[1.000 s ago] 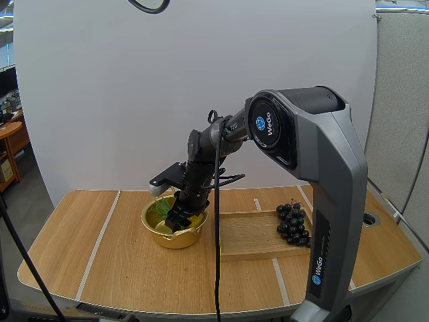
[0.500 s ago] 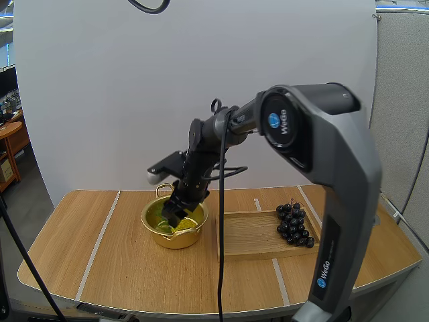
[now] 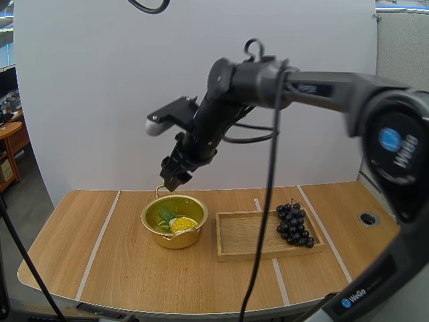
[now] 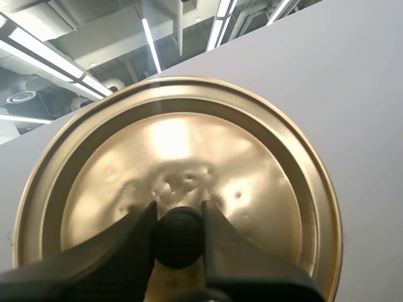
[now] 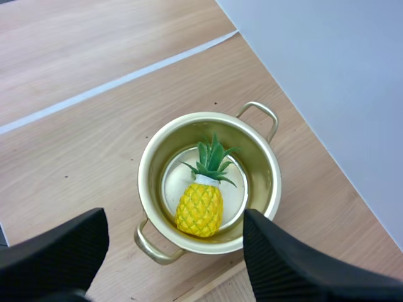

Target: Open the pot, put the pineapple inside, and close it

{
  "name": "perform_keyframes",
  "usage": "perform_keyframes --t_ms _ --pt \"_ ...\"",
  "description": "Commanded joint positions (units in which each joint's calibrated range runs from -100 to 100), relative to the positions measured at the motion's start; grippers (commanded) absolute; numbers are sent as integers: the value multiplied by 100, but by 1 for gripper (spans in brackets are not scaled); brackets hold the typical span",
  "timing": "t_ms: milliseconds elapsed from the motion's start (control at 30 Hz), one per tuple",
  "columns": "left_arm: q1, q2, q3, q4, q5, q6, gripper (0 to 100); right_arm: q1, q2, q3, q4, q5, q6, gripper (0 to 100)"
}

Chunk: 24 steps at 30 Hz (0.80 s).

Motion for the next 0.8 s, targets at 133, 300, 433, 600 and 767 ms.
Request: perform_keyframes --t_ms 133,300,433,600,767 --pt "-18 -34 -60 -6 -196 -61 0 8 -1390 475 7 266 166 100" --pt "-18 -34 -60 -6 -196 -61 0 8 -2187 1042 -309 314 378 100" --pt "-18 -34 -60 -6 -196 -61 0 8 -2861 1600 -621 314 597 100" --pt "-18 -34 -60 -6 -196 -61 0 8 -3473 2303 -835 314 723 100" --pt "-18 -34 -60 -6 -196 -61 0 8 -3882 2761 -835 451 983 22"
